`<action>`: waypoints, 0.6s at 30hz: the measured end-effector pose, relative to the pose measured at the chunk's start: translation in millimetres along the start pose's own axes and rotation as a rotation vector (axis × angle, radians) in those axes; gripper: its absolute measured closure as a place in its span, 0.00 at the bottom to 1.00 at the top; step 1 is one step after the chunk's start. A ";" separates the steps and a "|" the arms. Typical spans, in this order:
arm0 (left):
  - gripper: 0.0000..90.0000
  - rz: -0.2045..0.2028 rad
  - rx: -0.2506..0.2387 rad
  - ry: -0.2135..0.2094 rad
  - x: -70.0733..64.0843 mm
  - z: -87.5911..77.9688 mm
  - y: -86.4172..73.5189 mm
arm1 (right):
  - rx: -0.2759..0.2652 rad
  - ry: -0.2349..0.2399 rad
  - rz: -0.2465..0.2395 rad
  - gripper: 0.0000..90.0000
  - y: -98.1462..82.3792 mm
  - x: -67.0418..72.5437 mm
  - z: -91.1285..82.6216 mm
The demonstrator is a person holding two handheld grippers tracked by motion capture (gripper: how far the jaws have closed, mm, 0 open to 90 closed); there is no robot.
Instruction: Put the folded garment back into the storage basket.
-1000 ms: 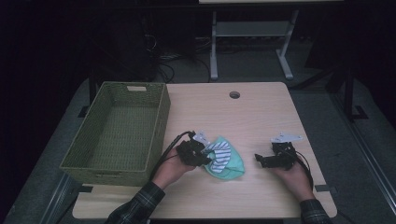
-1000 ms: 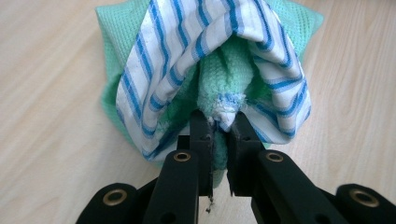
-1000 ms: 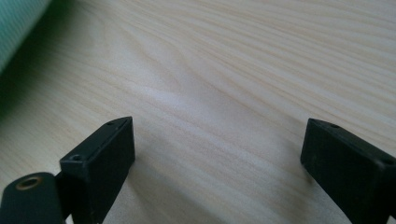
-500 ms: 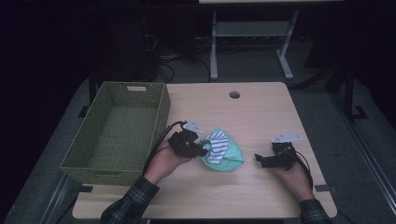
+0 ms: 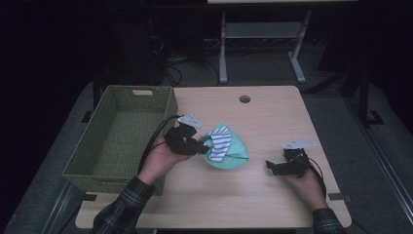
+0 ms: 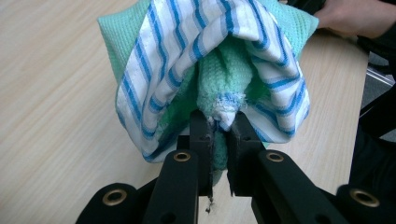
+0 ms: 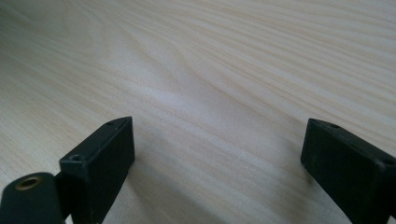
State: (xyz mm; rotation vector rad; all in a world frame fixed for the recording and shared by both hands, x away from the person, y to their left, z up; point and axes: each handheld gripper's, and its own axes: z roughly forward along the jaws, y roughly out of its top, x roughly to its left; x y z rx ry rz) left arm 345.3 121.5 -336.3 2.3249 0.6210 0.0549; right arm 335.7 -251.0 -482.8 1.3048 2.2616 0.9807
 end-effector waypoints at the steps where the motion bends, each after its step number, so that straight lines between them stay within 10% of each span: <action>1: 0.91 0.008 0.005 0.010 2.1 -5.8 1.6 | 0.001 -0.001 0.000 0.10 0.0 0.0 0.0; 18: 0.91 -0.030 -0.024 0.091 23.2 -53.2 -1.6 | 0.015 -0.006 0.001 0.03 0.5 -0.3 1.6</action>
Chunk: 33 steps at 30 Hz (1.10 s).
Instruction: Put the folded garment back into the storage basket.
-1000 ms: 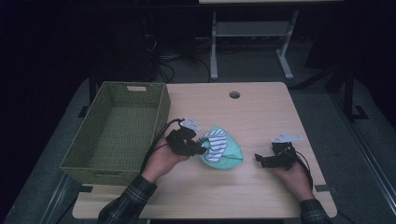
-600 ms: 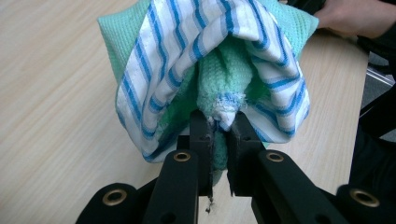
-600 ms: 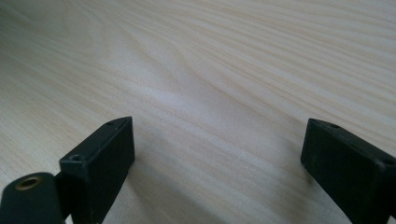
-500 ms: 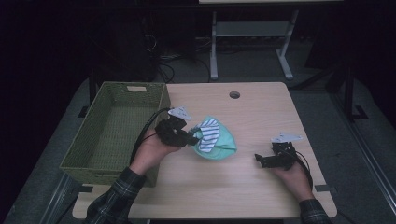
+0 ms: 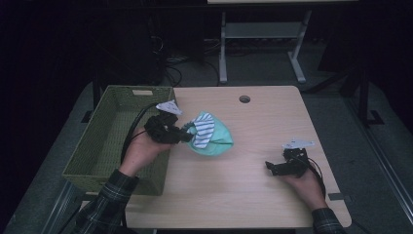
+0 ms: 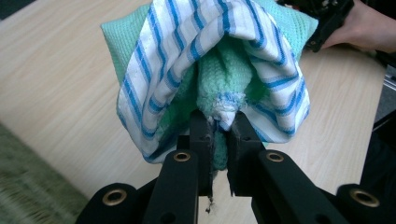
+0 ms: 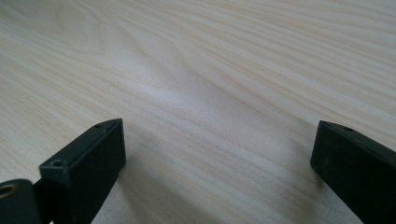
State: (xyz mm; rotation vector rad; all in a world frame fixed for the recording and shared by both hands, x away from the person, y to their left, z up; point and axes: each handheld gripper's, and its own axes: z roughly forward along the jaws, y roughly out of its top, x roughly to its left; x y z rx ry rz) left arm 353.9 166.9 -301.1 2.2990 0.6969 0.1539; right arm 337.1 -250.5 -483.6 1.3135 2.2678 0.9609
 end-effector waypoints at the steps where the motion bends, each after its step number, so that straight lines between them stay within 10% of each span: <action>1: 0.91 -0.004 -0.003 0.007 2.2 -3.3 -0.8 | 0.000 0.000 0.000 0.03 0.0 0.0 0.0; 33: 0.91 -0.180 -0.047 0.205 56.9 -76.0 -50.6 | -0.003 0.000 -0.004 0.03 0.1 -0.3 0.2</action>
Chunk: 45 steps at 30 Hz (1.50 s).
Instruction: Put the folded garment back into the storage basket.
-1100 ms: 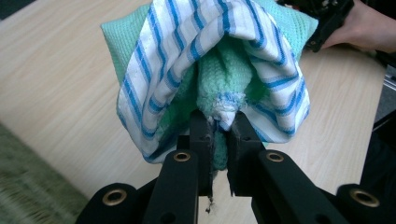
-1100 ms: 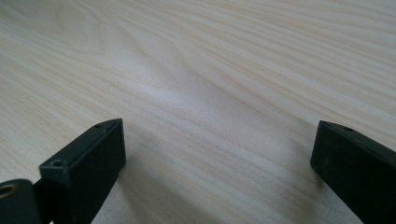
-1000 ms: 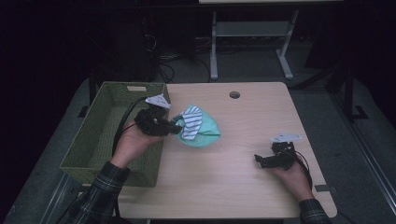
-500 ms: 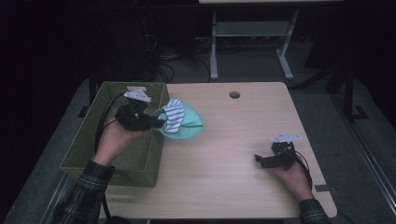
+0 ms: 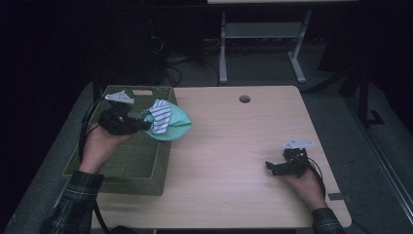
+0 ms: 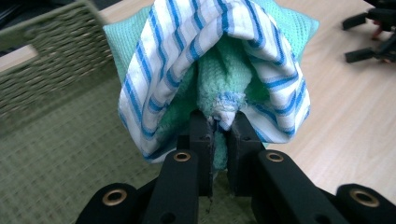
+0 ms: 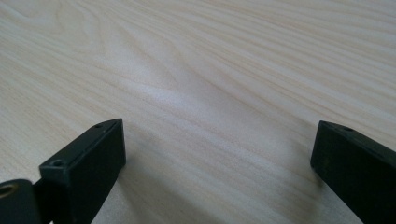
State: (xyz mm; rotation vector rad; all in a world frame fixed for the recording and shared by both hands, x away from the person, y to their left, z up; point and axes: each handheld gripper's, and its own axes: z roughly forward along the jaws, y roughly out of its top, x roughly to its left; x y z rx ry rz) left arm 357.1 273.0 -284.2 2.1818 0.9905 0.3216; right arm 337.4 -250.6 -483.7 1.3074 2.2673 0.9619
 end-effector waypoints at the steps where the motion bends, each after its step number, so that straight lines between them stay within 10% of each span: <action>1: 0.91 -0.008 -0.002 0.007 2.3 -1.4 -1.6 | 0.000 0.000 0.000 0.03 0.0 0.0 0.0; 16: 0.91 -0.159 -0.003 0.130 49.0 -5.2 -44.8 | 0.002 0.000 0.004 0.03 -0.1 0.3 -0.1; 36: 0.90 -0.225 0.143 0.189 83.3 52.3 -82.7 | 0.002 0.000 0.004 0.03 -0.1 0.2 -0.1; 45: 0.64 -0.245 0.170 0.166 85.7 56.7 -90.0 | 0.002 0.001 0.004 0.03 -0.1 0.3 -0.1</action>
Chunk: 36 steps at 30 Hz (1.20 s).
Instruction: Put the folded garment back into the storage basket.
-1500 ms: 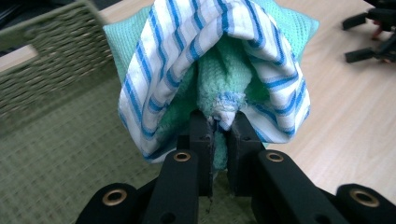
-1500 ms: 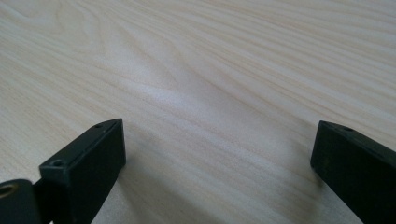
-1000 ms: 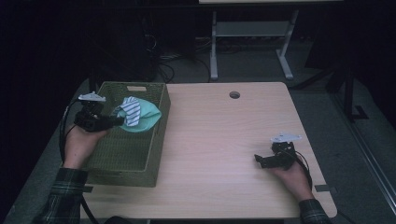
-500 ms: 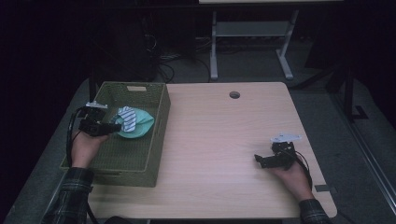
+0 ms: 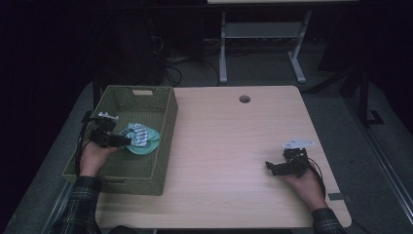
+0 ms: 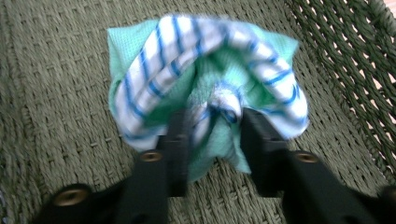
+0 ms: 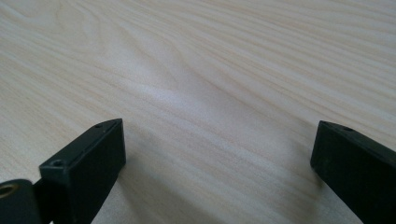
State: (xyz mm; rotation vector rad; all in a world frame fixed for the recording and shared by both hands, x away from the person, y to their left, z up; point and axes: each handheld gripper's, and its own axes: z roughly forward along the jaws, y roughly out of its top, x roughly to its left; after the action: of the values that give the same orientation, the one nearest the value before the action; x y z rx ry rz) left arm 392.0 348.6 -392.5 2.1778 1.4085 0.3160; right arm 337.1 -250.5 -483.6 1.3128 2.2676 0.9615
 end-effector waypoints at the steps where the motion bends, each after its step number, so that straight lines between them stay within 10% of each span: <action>1: 0.58 0.001 -0.010 -0.002 0.0 -1.5 -0.1 | 0.000 0.000 0.000 0.03 0.0 0.0 0.0; 16: 0.15 0.036 -0.108 -0.058 -33.1 -23.9 17.9 | 0.000 0.000 0.000 0.03 0.0 0.0 0.0; 36: 0.15 0.216 -0.232 -0.209 -154.7 -20.1 58.5 | 0.000 0.000 0.000 0.03 0.0 0.0 0.0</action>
State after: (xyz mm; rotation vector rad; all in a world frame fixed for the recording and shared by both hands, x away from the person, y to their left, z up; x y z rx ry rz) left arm 361.4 196.8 -331.0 2.1031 0.9756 0.3024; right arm 337.2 -250.5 -483.6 1.3130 2.2674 0.9614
